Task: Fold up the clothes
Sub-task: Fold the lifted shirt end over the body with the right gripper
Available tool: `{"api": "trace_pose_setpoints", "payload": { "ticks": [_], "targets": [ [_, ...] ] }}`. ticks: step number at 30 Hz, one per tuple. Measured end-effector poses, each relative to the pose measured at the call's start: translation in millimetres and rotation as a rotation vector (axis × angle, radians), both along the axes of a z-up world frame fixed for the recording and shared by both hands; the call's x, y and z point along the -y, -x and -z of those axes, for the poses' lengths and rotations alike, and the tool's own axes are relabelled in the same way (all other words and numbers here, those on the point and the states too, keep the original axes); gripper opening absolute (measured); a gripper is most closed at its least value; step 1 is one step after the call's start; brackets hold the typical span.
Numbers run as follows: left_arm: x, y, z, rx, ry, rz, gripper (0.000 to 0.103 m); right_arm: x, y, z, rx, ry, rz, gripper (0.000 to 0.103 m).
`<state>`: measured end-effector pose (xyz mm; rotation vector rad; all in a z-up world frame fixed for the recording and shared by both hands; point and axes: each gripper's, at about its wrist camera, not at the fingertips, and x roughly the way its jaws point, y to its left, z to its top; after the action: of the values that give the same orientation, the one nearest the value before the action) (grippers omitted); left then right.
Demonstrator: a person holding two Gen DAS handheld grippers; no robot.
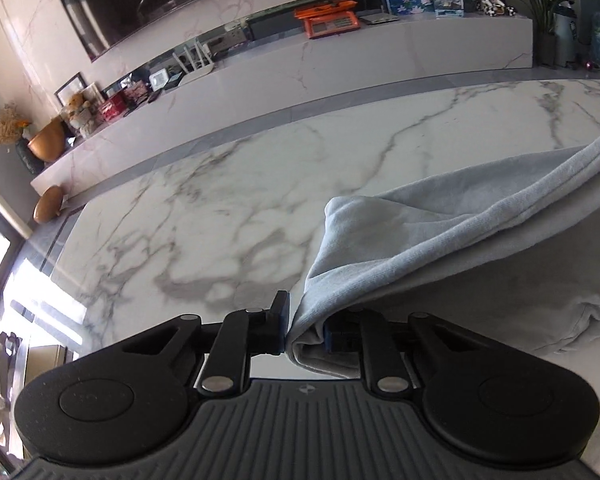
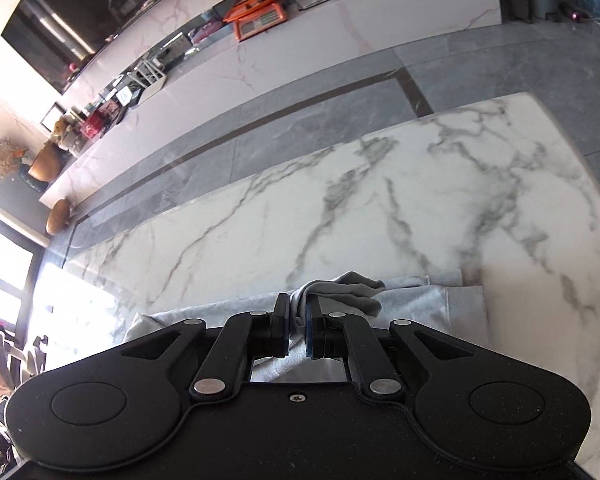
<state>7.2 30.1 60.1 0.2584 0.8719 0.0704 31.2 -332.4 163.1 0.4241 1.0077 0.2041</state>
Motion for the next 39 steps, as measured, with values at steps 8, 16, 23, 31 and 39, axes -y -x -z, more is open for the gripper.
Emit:
{"api": "trace_pose_setpoints", "payload": {
  "ticks": [8,16,23,31,39],
  "targets": [
    [-16.1,5.0,-2.4,-0.011,0.088,-0.059,0.027,-49.5,-25.8,-50.6,0.106,0.018,-0.016,0.006],
    [-12.2,2.5,-20.0,0.052,0.169,-0.092,0.027,-81.6,-47.3,-128.8,0.292,0.022,-0.054,0.005],
    [9.1,1.8,-4.7,0.024,0.124,-0.024,0.027,-63.5,-44.0,-106.2,0.22,0.162,-0.061,0.005],
    [31.2,18.0,18.4,-0.021,0.073,0.076,0.034,9.1,-13.8,-14.7,0.032,0.164,0.001,0.005],
    [45.0,23.6,22.4,-0.027,0.005,0.143,0.048,60.3,35.1,26.0,-0.003,0.07,0.074,0.005]
  ]
}}
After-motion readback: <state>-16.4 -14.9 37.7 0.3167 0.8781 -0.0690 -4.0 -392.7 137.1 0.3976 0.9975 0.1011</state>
